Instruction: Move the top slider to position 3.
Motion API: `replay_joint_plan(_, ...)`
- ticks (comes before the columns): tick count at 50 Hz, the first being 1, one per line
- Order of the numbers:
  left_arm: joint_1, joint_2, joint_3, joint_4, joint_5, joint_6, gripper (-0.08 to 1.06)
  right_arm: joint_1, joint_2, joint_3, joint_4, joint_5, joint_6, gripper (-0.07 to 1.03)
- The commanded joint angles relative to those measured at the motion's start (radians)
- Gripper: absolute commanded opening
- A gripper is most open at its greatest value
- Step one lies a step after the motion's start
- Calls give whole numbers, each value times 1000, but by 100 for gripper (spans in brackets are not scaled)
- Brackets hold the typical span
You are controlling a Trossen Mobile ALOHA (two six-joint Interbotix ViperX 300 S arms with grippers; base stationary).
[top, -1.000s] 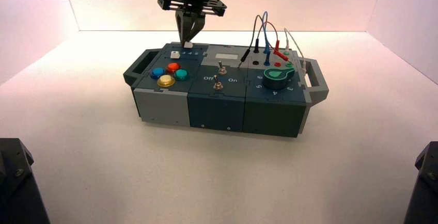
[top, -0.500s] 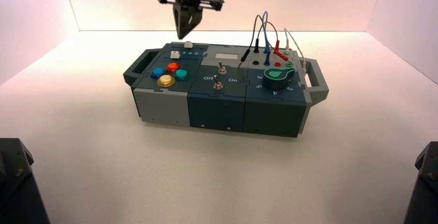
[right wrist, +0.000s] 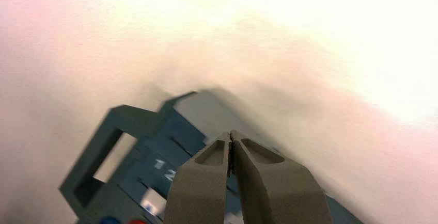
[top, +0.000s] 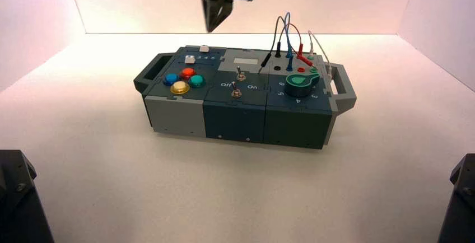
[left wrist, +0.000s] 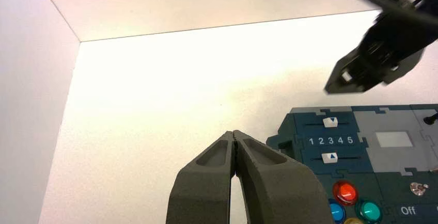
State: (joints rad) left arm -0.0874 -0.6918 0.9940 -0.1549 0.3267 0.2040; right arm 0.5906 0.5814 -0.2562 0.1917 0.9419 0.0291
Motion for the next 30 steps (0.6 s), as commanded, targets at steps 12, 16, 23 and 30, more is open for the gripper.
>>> replay_joint_plan(12,-5,-3,-29,-2,-5,-2,-3,9,-89,69,8,9,3,-2)
replay_joint_plan(16,-5,-3,-31,-2,-5,-2,-3,12,-87,91,12,3,5,-2)
replay_joint_plan(23,-5,-3,-31,-3,-5,-2,-3,17,-89,107,20,-2,3,-2)
replay_joint_plan(30,-5,-3,-31,-3,-5,-2,-3,25,-89,109,26,-3,5,-2)
